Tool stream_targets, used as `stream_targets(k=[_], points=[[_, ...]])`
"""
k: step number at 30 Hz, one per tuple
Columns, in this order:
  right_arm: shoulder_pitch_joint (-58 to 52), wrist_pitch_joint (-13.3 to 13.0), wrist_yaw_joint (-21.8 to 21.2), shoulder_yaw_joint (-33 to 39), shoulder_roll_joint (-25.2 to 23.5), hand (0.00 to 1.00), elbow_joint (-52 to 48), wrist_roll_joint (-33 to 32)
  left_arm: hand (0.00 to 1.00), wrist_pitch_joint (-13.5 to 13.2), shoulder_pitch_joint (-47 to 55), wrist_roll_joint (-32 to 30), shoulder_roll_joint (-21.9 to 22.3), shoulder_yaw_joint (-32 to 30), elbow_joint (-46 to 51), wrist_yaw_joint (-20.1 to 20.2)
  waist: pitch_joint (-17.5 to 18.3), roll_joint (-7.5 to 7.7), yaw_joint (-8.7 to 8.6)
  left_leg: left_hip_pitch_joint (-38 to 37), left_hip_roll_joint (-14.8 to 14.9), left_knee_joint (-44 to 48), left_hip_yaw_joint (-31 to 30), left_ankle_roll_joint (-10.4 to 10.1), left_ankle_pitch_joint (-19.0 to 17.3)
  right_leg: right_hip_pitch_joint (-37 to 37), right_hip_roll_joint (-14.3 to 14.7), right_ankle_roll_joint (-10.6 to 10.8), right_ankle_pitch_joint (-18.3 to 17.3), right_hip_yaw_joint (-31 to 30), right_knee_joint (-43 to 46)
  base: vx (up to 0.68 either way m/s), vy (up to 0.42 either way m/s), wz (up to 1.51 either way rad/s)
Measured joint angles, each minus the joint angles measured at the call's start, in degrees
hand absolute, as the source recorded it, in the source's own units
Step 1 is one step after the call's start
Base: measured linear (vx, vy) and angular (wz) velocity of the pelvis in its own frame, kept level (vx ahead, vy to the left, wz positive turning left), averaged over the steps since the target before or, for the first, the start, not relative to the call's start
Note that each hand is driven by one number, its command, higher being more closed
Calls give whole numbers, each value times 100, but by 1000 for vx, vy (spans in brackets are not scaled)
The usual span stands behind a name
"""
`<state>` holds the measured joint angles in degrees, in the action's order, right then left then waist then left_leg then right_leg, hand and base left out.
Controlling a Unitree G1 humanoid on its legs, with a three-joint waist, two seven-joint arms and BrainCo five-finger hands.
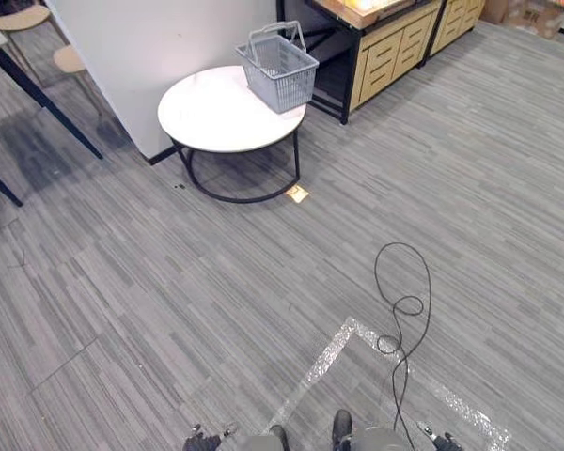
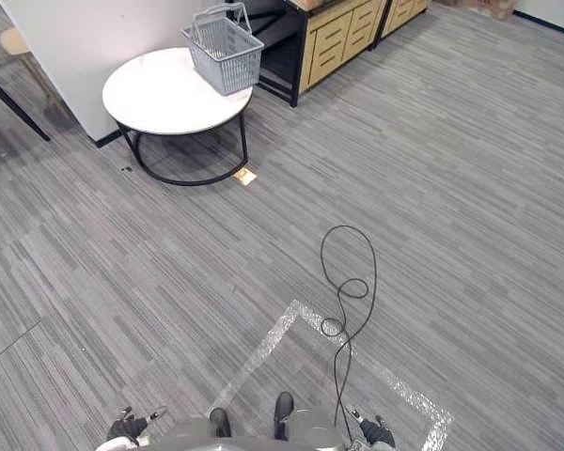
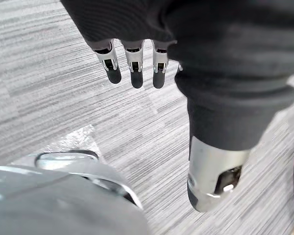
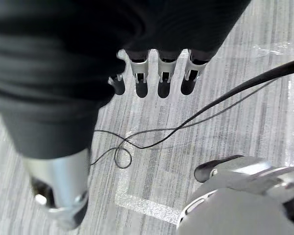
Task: Pick vegetable in the basket
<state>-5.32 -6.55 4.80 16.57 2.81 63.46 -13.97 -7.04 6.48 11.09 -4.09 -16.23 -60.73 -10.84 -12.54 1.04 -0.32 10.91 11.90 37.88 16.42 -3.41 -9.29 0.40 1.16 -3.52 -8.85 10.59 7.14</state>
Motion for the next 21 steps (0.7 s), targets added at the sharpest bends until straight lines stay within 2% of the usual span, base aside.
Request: stream_targets(k=[1, 2, 4, 6, 7, 8, 9, 10, 11, 12, 13, 14, 15, 17, 18, 19, 20, 21], points=[[-87, -18, 5, -83, 46, 0, -148, -1, 0, -4, 43, 32, 109, -152, 82, 3, -36, -70, 65, 284, 230, 801, -30, 282, 233, 147, 96, -41, -65, -13, 2, 128, -24, -4], [-152, -23, 7, -266, 99, 0, -268, 2, 0, -5, 153, 190, 168, -231, 207, 0, -58, -81, 122, 644, 295, 1490, -192, 261, 221, 354, 117, -109, -197, -25, 26, 153, -7, -4], [-96, -4, 6, -386, 133, 0, -366, 26, 0, -25, 192, 215, 228, -199, 264, 4, -46, -75, 196, 942, 117, 1366, -277, 75, 12, 413, 31, -123, -282, -108, 29, 222, 12, -9], [139, 0, -7, -483, 145, 0, -401, 48, 0, -23, 238, 213, 265, -119, 218, 6, -54, -59, 246, 1110, -182, 335, -294, 73, -1, 388, -102, -78, -322, -252, -7, 261, 56, -28], [275, -1, -12, -594, 132, 0, -405, 48, 0, -23, 279, 216, 244, -32, 192, 3, -52, -64, 283, 1113, -362, -723, -292, 62, 141, 404, -188, -41, -370, -336, -47, 228, 60, -26], [327, -5, -14, -621, 129, 0, -412, 47, 0, -23, 301, 211, 236, 40, 190, 5, -40, -85, 294, 1090, -439, -1329, -312, 34, 319, 444, -211, 4, -398, -353, -98, 325, 87, -23], [405, -6, -10, -696, 138, 0, -414, 47, 0, -19, 347, 206, 248, 139, 178, 5, 0, -176, 318, 1054, -531, -2531, -370, -78, 765, 561, -207, 87, -450, -422, -225, 388, 118, -19], [440, -8, -12, -767, 147, 0, -414, 48, 0, -17, 360, 185, 267, 224, 153, 6, 33, -257, 394, 1109, -532, -3108, -491, -157, 978, 639, -172, 187, -516, -494, -299, 539, 191, -37], [483, -8, -18, -814, 142, 0, -401, 53, 0, 1, 381, 156, 281, 295, 124, 7, 63, -357, 492, 1207, -490, -3433, -644, -162, 1058, 804, -117, 398, -629, -613, -335, 502, 204, -46], [498, -9, -20, -816, 132, 0, -382, 53, 0, 5, 401, 155, 274, 297, 100, 8, 77, -380, 541, 1193, -458, -3475, -669, -152, 1065, 914, -118, 485, -707, -672, -330, 556, 263, -55], [500, -9, -20, -820, 82, 0, -266, 59, 0, 10, 453, 154, 238, 285, -4, 24, 123, -263, 556, 1158, -537, -3274, -739, 3, 1584, 1123, -283, 656, -904, -760, -283, 579, 267, -54], [538, -10, -30, -842, 16, 0, -150, 65, 0, 6, 505, 144, 71, 301, -93, 51, 339, -36, 550, 1158, -755, -3134, -677, 184, 1834, 1055, -571, 771, -994, -951, -39, 589, 255, -45], [549, -16, -32, -847, -16, 0, -152, 66, 0, 9, 489, 136, 5, 319, -97, 50, 428, 71, 535, 1154, -856, -3139, -598, 275, 1735, 912, -668, 777, -979, -1059, 210, 610, 221, -29], [532, -87, -41, -745, -55, 0, -101, 153, 0, 10, 315, 106, -146, 469, -90, 41, 484, 247, 447, 882, -1101, -3041, -430, 653, 1457, 284, -892, 1088, -547, -1405, 1747, 674, 242, -5], [525, -88, -44, -733, -59, 0, -25, 206, 0, 14, 299, 106, -160, 470, -87, 37, 469, 278, 433, 697, -1162, -3033, -401, 692, 1330, 201, -940, 1240, -324, -1429, 2205, 599, 222, -5], [486, -88, -49, -735, -66, 0, 55, 264, 0, 13, 299, 107, -166, 480, -74, 39, 463, 277, 383, 281, -1228, -3026, -380, 736, 1053, -28, -1012, 1597, 468, -1417, 3102, 584, 219, -14], [408, -110, -93, -745, -96, 0, 43, 269, 0, 13, 306, 108, -180, 557, -40, 38, 446, 246, 335, -163, -1227, -3035, -349, 766, 776, -276, -1064, 1864, 1217, -1362, 4033, 440, 175, -18], [374, -117, -135, -744, -111, 0, 44, 273, 0, 14, 304, 106, -195, 607, -14, 36, 417, 201, 316, -356, -1227, -3050, -329, 776, 646, -460, -1135, 1914, 1222, -1277, 4530, 611, 223, -25]])
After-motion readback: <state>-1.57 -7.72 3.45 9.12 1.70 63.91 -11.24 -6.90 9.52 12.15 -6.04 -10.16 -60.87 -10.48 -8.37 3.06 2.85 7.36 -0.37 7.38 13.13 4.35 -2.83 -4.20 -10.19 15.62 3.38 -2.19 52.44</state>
